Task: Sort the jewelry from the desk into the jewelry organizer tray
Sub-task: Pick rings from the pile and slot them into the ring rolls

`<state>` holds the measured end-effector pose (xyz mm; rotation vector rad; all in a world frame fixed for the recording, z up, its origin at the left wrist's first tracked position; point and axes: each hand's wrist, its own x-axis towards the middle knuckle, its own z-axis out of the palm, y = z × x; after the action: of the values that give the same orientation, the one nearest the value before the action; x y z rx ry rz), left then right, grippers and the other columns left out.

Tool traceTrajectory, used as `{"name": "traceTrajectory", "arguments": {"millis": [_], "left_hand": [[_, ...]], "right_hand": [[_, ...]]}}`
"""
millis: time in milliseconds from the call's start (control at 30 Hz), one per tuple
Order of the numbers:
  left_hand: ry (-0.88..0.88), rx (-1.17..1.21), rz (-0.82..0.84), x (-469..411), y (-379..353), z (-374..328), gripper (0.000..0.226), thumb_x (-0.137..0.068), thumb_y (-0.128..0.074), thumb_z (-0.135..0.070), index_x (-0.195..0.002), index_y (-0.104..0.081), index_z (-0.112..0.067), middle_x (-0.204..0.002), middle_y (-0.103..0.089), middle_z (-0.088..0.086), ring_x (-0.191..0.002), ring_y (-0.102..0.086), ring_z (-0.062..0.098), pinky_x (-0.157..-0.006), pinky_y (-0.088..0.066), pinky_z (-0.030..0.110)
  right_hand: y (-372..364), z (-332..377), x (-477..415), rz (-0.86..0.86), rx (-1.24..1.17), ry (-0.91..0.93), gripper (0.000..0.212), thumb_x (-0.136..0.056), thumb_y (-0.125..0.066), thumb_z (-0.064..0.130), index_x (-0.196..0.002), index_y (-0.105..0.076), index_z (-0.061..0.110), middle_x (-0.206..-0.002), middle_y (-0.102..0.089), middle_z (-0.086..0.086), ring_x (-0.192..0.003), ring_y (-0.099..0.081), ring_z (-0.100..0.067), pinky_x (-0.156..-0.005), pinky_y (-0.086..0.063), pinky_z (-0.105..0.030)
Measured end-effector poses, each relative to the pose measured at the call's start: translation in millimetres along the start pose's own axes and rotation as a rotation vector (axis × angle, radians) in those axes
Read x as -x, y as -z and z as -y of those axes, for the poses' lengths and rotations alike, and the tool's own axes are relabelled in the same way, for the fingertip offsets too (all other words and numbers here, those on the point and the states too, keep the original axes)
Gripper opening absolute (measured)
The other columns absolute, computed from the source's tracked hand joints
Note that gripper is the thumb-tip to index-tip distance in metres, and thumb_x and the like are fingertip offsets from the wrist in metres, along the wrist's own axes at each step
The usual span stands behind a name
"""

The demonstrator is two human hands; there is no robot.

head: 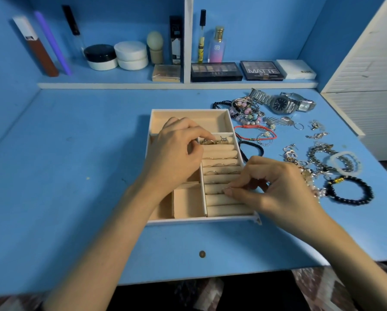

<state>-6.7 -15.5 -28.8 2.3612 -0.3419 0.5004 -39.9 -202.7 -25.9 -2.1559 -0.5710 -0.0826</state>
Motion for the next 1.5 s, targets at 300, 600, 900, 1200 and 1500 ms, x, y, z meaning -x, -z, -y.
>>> {"name": "traceTrajectory", "arguments": {"millis": [300, 600, 900, 1200, 1500], "left_hand": [[-0.037, 0.022, -0.019, 1.3, -0.5, 1.2, 0.032, -0.078, -0.048, -0.003, -0.091, -0.072, -0.02, -0.09, -0.061, -0.004, -0.092, -0.051, 0.013, -0.075, -0.046, 0.027], [-0.046, 0.014, -0.018, 1.3, -1.5, 1.7, 0.034, -0.077, -0.046, -0.006, -0.091, -0.072, -0.021, -0.088, -0.056, -0.011, -0.09, -0.049, 0.01, -0.072, -0.042, 0.022], [-0.033, 0.015, -0.016, 1.5, -0.9, 0.9, 0.034, -0.076, -0.044, -0.007, -0.09, -0.072, -0.022, -0.087, -0.056, -0.012, -0.091, -0.05, 0.011, -0.073, -0.042, 0.021], [-0.037, 0.015, -0.008, 2.1, -1.5, 1.7, 0.031, -0.078, -0.049, -0.003, -0.091, -0.072, -0.02, -0.089, -0.061, -0.005, -0.091, -0.05, 0.012, -0.075, -0.045, 0.025], [-0.05, 0.003, 0.0, -1.0, 0.6, -3.1, 0.033, -0.077, -0.045, -0.007, -0.088, -0.072, -0.023, -0.088, -0.061, -0.008, -0.09, -0.05, 0.01, -0.072, -0.043, 0.021]], "right_hand": [[7.2, 4.2, 4.2, 0.091, 0.146, 0.085, 0.013, -0.076, -0.066, 0.025, -0.082, -0.077, 0.021, -0.068, -0.057, 0.007, -0.062, -0.049, 0.002, -0.058, -0.032, -0.002], [5.5, 2.2, 5.1, 0.055, 0.173, 0.105, 0.004, -0.077, -0.065, 0.021, -0.077, -0.069, 0.022, -0.068, -0.061, 0.0, -0.065, -0.052, -0.008, -0.059, -0.032, -0.005], [2.6, -2.4, 3.5, 0.062, 0.135, 0.079, 0.003, -0.074, -0.066, 0.021, -0.073, -0.069, 0.02, -0.069, -0.059, 0.001, -0.065, -0.053, -0.01, -0.058, -0.033, -0.005], [2.5, -0.5, 2.2, 0.081, 0.244, 0.108, 0.007, -0.073, -0.063, 0.022, -0.068, -0.067, 0.02, -0.067, -0.053, 0.009, -0.064, -0.049, -0.008, -0.057, -0.032, -0.009], [9.3, -0.8, -0.4, 0.072, 0.149, 0.096, 0.005, -0.073, -0.066, 0.02, -0.072, -0.07, 0.018, -0.066, -0.057, 0.006, -0.062, -0.049, 0.003, -0.059, -0.032, -0.003]]}}
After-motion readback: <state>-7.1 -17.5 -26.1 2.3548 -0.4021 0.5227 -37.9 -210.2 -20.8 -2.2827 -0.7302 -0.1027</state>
